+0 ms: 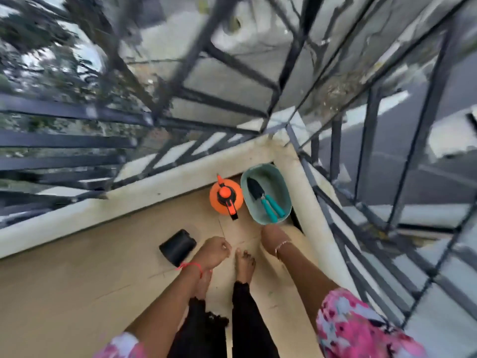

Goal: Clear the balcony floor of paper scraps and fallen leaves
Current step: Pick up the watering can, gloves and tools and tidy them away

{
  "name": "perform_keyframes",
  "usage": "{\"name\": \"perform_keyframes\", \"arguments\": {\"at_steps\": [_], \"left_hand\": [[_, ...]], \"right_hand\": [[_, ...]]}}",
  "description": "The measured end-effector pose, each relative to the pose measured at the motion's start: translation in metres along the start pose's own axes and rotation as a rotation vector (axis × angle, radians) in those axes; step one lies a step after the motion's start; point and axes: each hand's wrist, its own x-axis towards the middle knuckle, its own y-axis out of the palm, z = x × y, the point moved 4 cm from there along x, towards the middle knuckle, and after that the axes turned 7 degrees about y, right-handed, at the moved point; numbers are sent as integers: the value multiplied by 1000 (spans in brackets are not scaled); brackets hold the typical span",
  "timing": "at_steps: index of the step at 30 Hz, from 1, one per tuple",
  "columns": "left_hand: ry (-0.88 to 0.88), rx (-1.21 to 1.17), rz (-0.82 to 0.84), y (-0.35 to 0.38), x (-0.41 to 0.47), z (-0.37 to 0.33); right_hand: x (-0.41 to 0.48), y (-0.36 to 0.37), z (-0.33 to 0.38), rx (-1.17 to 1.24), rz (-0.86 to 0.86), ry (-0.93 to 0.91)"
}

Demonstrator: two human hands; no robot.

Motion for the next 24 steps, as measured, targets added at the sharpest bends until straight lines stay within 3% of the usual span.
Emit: {"name": "perform_keyframes", "arguments": {"at_steps": [6, 12, 16, 24], "left_hand": [[94, 125, -276, -110, -179, -44], [127, 171, -654, -179, -336, -11], [-12, 180, -830, -214, -419, 77], [-237, 30, -950, -265, -541, 312]], "right_hand": [[-197, -101, 114, -261, -158, -246], [-324, -106, 260, -563, -286, -635], [-377, -57, 368, -727, -246, -814], [-437, 90, 581, -873, -160, -1028]]}}
